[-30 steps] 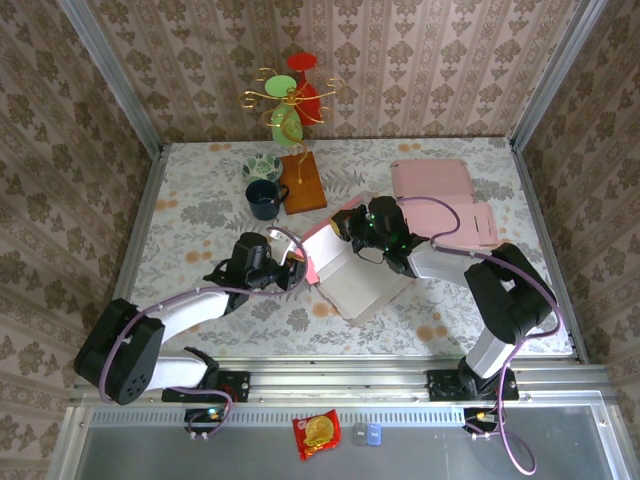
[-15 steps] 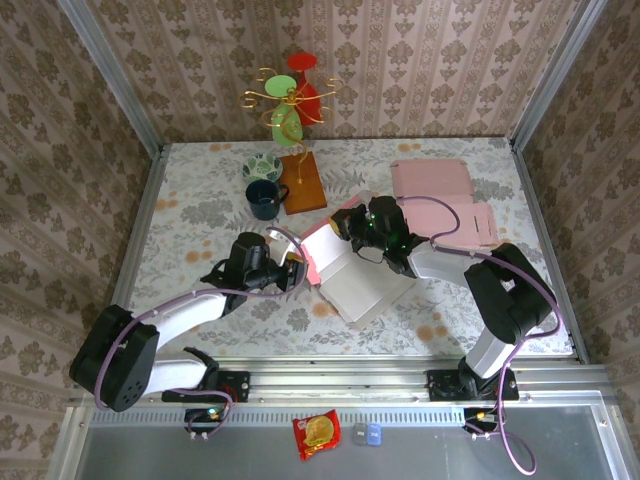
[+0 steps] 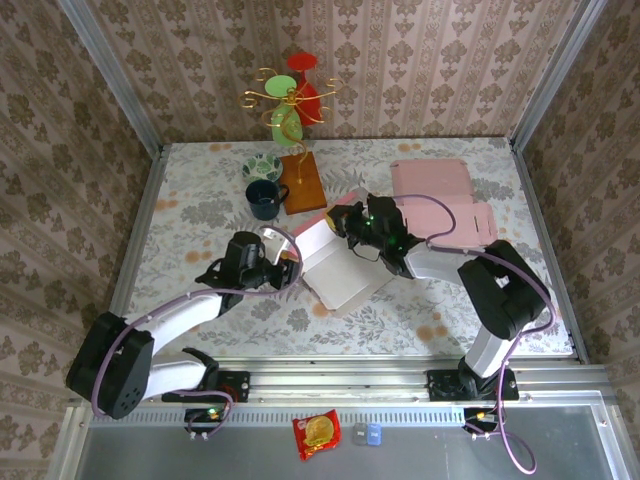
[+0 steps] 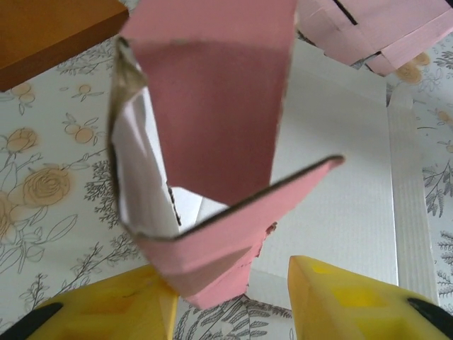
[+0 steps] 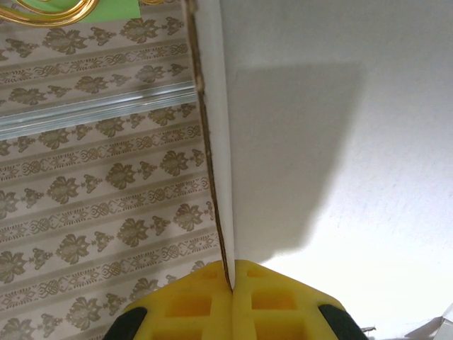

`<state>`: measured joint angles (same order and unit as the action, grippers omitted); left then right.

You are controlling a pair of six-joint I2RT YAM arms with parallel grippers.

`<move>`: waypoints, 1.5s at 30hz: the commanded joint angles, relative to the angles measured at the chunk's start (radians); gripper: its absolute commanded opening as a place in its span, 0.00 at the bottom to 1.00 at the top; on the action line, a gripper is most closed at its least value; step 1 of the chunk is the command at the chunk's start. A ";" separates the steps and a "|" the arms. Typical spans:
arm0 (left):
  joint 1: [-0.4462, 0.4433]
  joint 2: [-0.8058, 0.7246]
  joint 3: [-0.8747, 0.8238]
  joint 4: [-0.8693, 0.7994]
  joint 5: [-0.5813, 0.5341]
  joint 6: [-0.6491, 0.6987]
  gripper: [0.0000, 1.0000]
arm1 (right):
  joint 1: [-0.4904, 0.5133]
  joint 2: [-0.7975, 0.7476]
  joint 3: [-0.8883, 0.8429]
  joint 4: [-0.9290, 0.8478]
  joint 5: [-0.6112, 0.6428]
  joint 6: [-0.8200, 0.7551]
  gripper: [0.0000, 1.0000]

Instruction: Fold the paper box

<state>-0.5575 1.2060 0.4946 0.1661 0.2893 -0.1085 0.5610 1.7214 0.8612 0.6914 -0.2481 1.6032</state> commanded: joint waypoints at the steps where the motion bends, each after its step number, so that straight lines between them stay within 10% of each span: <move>1: 0.013 -0.036 0.010 -0.043 0.007 0.024 0.46 | 0.003 0.030 -0.038 0.111 -0.010 -0.012 0.00; 13: 0.041 -0.190 -0.096 -0.075 -0.026 -0.054 0.45 | 0.000 0.050 -0.098 0.198 -0.021 -0.020 0.00; 45: 0.061 0.042 -0.005 0.047 0.185 0.165 0.26 | 0.016 0.054 -0.091 0.199 -0.016 -0.015 0.00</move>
<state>-0.4847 1.2491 0.4545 0.2024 0.4461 0.0200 0.5705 1.7573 0.7704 0.8654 -0.2630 1.5997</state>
